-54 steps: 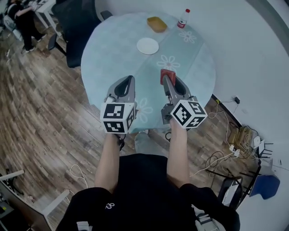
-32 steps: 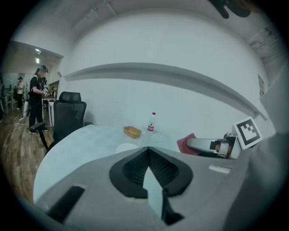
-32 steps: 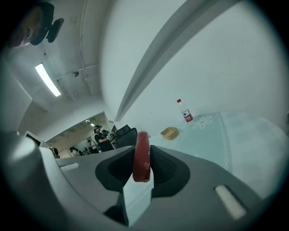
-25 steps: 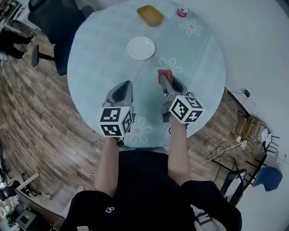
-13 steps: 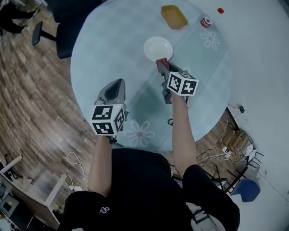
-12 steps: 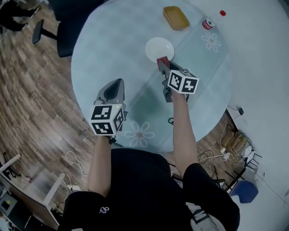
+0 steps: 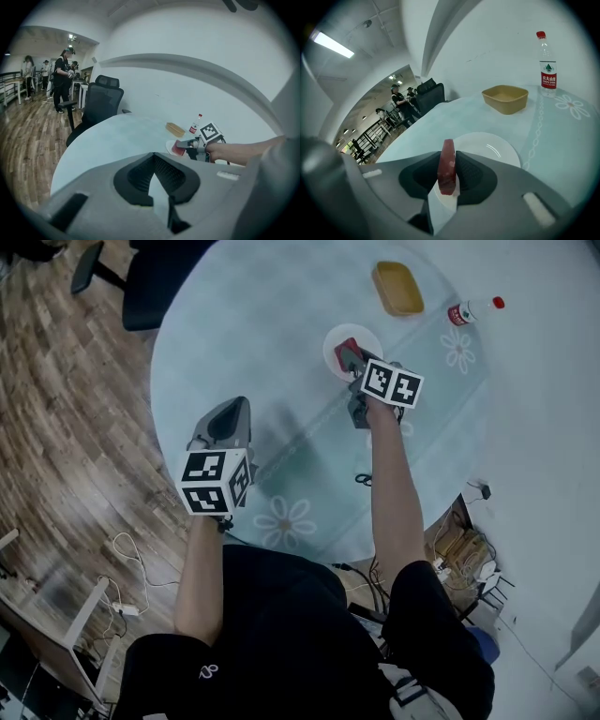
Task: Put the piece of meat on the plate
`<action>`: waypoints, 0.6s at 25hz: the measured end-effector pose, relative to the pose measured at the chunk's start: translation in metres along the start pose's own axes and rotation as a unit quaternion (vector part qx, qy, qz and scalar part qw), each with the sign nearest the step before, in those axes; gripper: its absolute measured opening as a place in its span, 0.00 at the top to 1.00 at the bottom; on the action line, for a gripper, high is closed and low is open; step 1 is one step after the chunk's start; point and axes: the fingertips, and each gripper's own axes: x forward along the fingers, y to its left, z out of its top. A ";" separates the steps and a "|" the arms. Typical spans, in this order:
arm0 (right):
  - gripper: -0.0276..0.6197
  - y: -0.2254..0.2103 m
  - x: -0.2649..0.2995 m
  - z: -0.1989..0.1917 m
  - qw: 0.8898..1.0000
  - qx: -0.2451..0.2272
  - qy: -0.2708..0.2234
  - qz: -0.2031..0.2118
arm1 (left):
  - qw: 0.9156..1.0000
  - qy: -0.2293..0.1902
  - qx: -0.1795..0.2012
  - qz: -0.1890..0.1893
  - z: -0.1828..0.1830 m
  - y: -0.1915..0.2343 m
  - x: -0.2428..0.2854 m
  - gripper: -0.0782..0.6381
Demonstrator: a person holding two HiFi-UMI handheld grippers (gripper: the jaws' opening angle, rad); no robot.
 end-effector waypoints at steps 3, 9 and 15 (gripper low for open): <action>0.80 -0.006 0.009 -0.001 1.000 0.013 0.003 0.001 | 1.000 0.003 -0.002 -0.001 -0.002 0.004 0.004 0.90; 0.71 -0.034 0.005 -0.001 0.998 0.058 -0.014 -0.029 | 1.000 0.001 -0.001 -0.003 0.000 0.004 0.004 0.90; 0.66 -0.051 -0.009 -0.006 0.996 0.063 -0.012 -0.061 | 1.000 -0.004 0.010 -0.008 0.003 -0.011 -0.005 0.90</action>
